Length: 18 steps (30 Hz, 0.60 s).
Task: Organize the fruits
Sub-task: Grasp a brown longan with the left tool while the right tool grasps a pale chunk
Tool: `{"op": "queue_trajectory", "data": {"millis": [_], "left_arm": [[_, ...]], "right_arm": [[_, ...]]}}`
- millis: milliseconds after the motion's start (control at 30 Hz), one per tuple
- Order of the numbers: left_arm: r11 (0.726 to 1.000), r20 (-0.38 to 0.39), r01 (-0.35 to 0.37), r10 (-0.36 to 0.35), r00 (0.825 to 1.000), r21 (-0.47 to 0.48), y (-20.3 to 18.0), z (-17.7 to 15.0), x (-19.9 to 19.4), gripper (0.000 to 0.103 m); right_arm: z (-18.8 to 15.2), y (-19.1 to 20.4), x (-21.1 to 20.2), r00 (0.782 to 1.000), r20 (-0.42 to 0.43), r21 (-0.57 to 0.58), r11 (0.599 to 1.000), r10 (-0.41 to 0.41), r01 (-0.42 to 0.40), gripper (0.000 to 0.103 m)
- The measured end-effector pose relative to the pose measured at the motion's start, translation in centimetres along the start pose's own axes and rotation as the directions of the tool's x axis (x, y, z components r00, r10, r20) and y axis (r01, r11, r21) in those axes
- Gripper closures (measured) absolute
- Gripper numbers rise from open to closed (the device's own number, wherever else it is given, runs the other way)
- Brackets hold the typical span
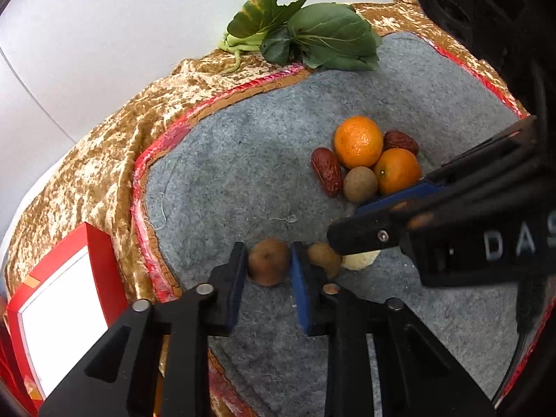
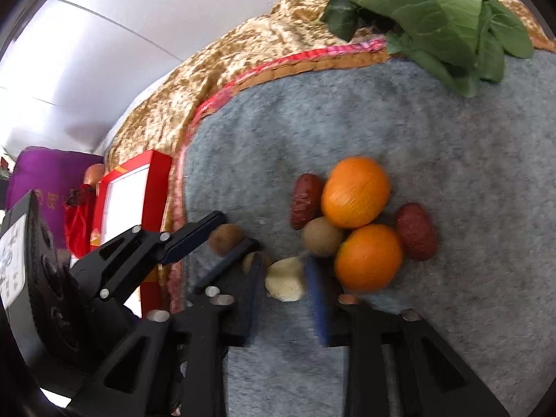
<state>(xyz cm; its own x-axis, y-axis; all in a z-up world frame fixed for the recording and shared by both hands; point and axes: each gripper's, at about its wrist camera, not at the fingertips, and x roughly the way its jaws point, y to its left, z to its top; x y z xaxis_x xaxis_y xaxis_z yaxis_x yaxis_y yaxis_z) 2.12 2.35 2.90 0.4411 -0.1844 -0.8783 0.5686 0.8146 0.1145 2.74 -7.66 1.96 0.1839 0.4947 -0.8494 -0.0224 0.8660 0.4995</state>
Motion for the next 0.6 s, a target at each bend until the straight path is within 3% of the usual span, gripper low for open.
{"op": "queue_trajectory", "data": {"millis": [600], "left_arm": [[0.998, -0.019, 0.016, -0.017, 1.0, -0.054, 1.2, -3.8, -3.5, 0.082]], "right_arm": [[-1.5, 2.8, 1.0, 0.995, -0.035, -0.157, 0.983, -0.098, 0.091, 0.067]]}}
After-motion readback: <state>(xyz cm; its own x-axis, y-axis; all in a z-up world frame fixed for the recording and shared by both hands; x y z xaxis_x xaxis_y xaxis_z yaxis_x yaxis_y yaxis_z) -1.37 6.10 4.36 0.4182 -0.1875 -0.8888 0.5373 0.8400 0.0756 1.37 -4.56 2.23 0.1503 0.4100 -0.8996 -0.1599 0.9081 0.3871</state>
